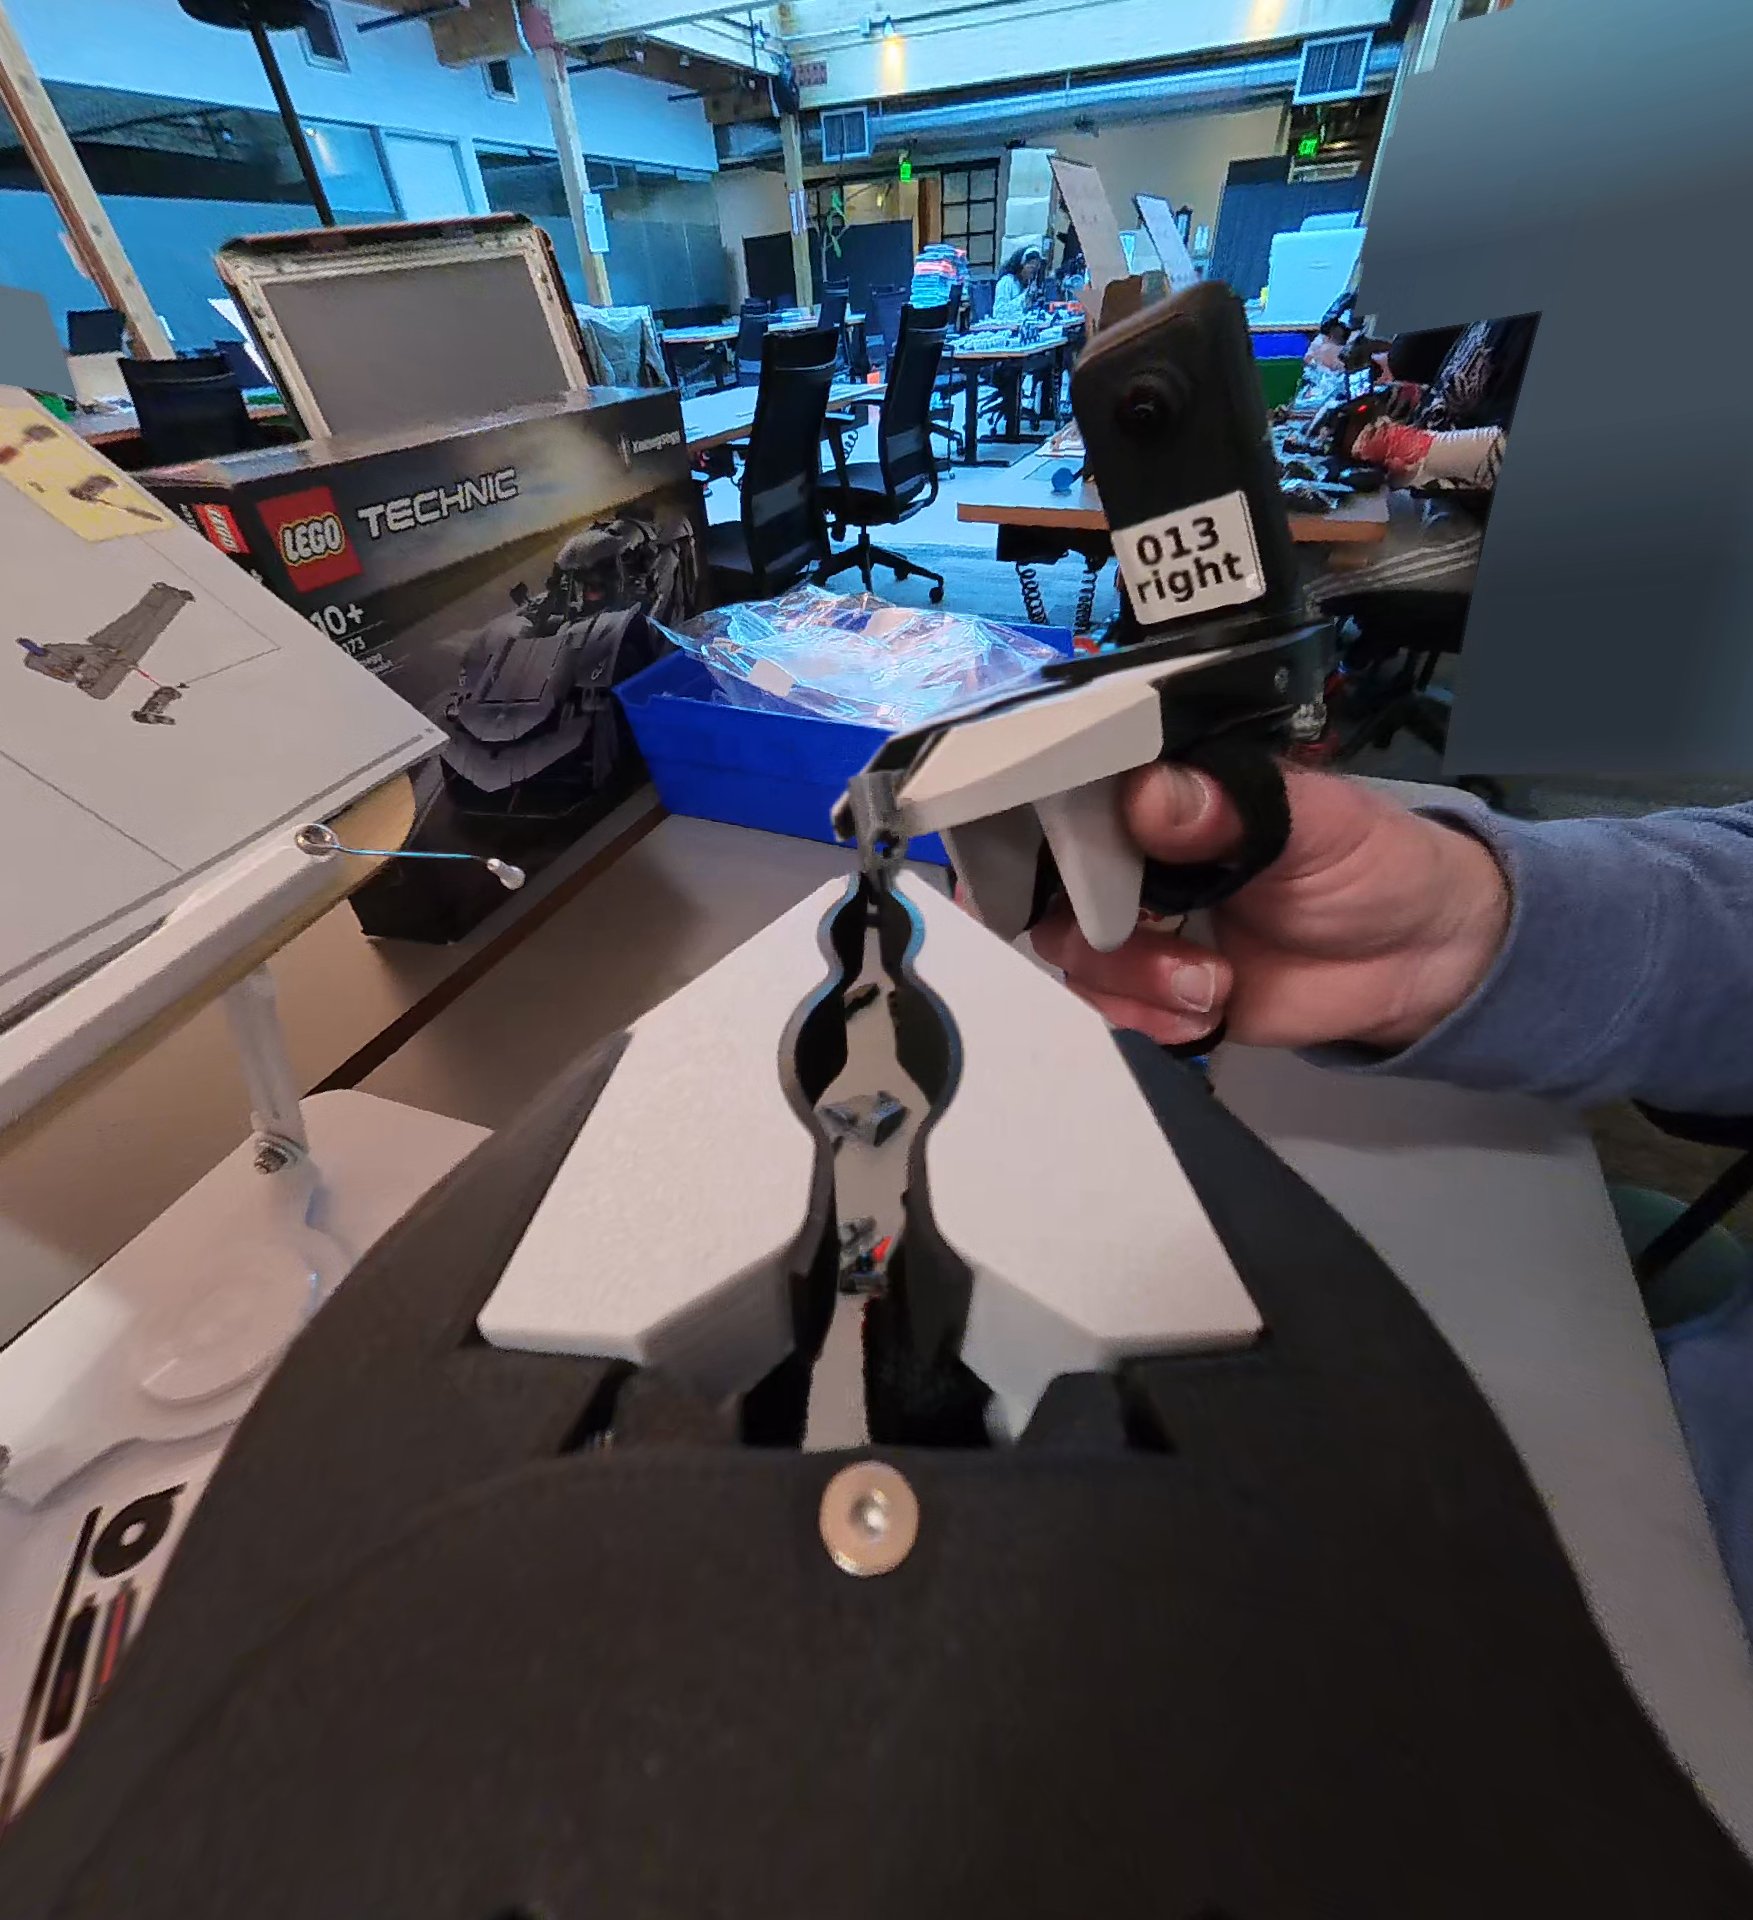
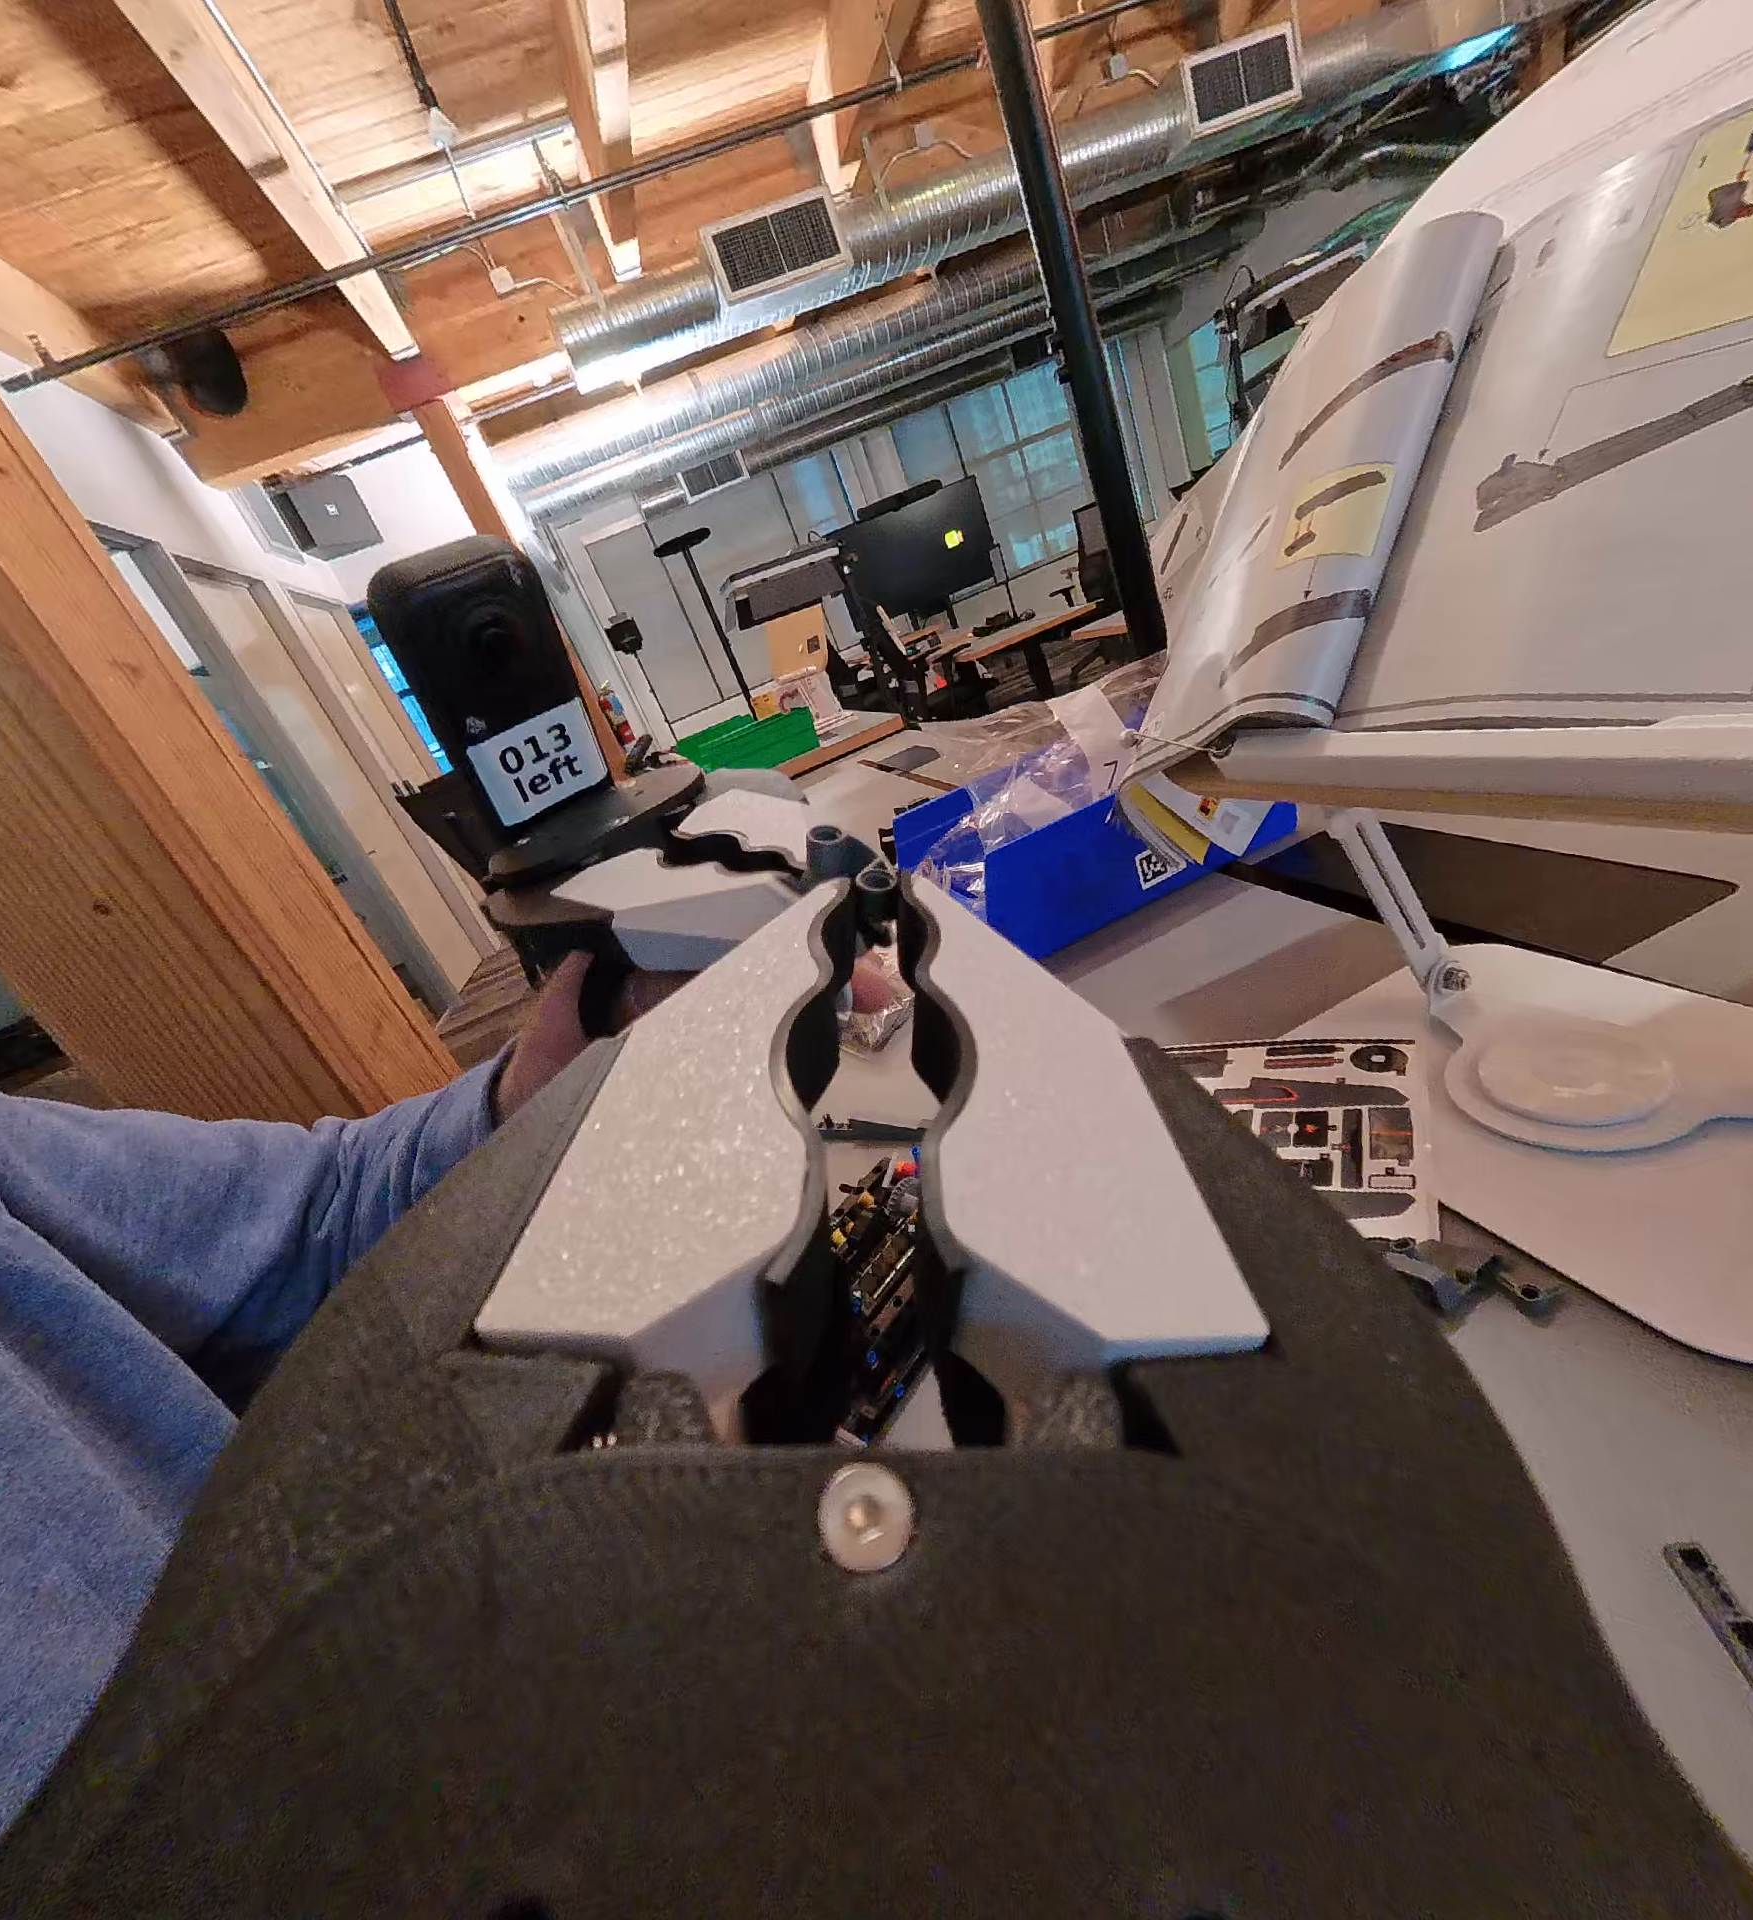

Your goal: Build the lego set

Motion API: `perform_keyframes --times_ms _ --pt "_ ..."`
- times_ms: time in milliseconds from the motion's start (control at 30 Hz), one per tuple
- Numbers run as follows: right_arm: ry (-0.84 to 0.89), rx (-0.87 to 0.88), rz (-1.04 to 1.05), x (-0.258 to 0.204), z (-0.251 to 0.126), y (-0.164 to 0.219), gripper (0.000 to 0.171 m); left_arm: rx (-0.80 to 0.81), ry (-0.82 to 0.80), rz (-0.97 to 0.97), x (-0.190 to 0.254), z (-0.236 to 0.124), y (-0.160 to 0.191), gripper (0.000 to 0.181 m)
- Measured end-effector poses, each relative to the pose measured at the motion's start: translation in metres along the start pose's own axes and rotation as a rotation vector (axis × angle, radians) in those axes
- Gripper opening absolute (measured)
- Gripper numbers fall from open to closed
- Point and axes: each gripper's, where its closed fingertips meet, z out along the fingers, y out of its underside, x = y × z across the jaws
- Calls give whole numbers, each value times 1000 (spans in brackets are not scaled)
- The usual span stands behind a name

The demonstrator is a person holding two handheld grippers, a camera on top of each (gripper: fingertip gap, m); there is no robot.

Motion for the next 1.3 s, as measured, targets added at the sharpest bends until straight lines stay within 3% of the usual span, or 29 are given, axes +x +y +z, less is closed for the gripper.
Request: perform_keyframes --times_ms 400,667,1033,1133,1300 --pt "-1 -101 -90 -7 3 7 5 -172 69 92 -2 -9 -1 0" --pt "78 -328 -440 -9 -4 12 19 -431 211 168 7 -13 13 0" --pt "-38 -494 -430 -16 -14 36 5 -721 321 327 21 -12 29 0" --pt "-21 -436 -385 -11 -15 27 5 -713 291 328 15 -5 22 0" --pt "-109 -67 -56 -5 -22 -20 4 -451 218 155 10 8 -11 16"
